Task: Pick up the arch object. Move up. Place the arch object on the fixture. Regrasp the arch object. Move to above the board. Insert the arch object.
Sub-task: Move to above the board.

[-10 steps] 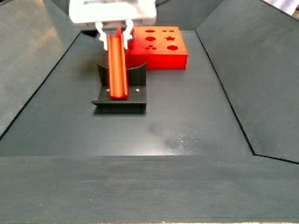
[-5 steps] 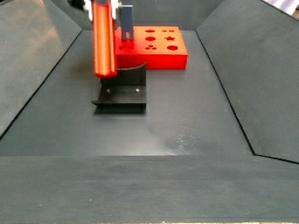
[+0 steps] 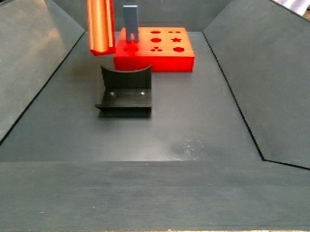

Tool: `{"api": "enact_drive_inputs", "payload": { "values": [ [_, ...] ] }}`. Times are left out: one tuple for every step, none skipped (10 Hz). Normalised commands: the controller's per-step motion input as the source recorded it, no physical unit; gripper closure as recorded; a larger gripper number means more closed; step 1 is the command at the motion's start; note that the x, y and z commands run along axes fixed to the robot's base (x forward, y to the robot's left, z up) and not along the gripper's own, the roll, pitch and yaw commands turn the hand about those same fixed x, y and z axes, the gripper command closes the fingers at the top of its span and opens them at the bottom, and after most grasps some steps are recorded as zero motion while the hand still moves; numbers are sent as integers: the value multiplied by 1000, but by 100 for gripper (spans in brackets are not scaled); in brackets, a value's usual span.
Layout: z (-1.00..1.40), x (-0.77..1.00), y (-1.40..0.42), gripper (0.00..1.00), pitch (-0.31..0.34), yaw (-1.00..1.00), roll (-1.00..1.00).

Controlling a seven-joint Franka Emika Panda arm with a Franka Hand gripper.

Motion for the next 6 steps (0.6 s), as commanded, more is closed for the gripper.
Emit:
{"api": "enact_drive_inputs", "payload": {
  "values": [
    [445, -788, -1000, 100, -73, -4, -1000],
    [467, -855, -1000, 100, -111, -10, -1000],
    [457, -868, -1000, 100, -120, -12, -1000],
    [459, -877, -1000, 100, -129, -22, -1000],
    [463, -890, -1000, 100, -127, -31, -1000],
    [472, -921, -1000, 100, -135, -37, -1000]
  ]
}}
